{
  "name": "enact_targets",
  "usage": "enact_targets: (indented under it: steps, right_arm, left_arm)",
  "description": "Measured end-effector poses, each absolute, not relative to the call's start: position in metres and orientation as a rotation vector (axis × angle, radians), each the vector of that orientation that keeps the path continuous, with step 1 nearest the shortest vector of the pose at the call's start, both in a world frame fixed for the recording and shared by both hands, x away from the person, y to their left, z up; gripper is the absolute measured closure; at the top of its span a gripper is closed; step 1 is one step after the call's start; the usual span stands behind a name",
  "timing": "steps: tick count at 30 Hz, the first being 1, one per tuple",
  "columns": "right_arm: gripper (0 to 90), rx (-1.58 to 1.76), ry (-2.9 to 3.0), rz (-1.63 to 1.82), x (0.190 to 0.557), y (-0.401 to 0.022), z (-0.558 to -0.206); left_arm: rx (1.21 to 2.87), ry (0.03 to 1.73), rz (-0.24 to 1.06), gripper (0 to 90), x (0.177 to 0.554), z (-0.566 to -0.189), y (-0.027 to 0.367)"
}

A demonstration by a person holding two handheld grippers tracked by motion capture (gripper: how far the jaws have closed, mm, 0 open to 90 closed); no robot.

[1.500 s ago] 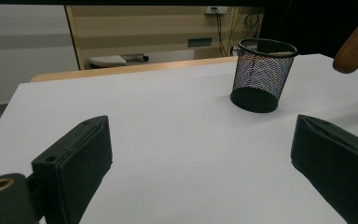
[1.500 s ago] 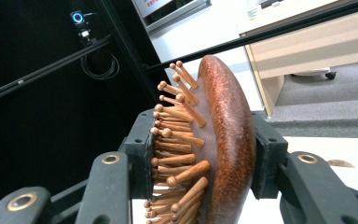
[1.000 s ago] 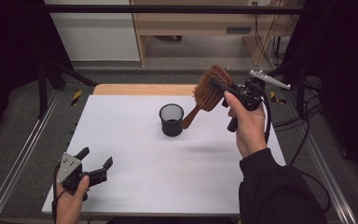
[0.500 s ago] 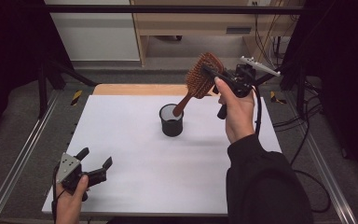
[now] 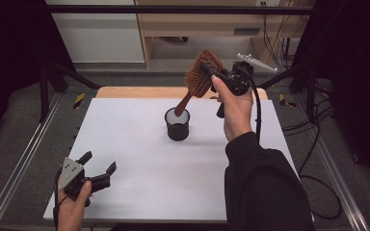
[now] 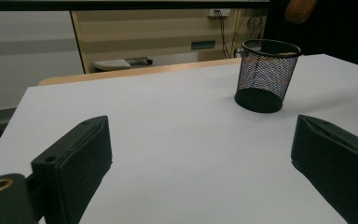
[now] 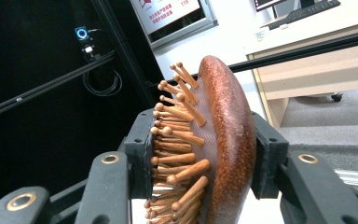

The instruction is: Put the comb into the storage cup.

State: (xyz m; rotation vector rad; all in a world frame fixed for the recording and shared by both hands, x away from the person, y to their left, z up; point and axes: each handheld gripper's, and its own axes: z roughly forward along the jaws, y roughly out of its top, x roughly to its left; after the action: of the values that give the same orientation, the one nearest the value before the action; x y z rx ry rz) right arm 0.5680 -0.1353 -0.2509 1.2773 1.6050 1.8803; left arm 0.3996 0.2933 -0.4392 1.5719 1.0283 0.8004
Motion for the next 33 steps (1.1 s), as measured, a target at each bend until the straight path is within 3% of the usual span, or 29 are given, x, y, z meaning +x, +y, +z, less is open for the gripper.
enact_targets:
  steps: [33]
  right_arm:
    - [52.0,1.263,1.661,1.831,0.58,-0.117,-0.258]
  left_arm:
    - [1.58,1.01,0.797,2.1,0.401,-0.438,0.291]
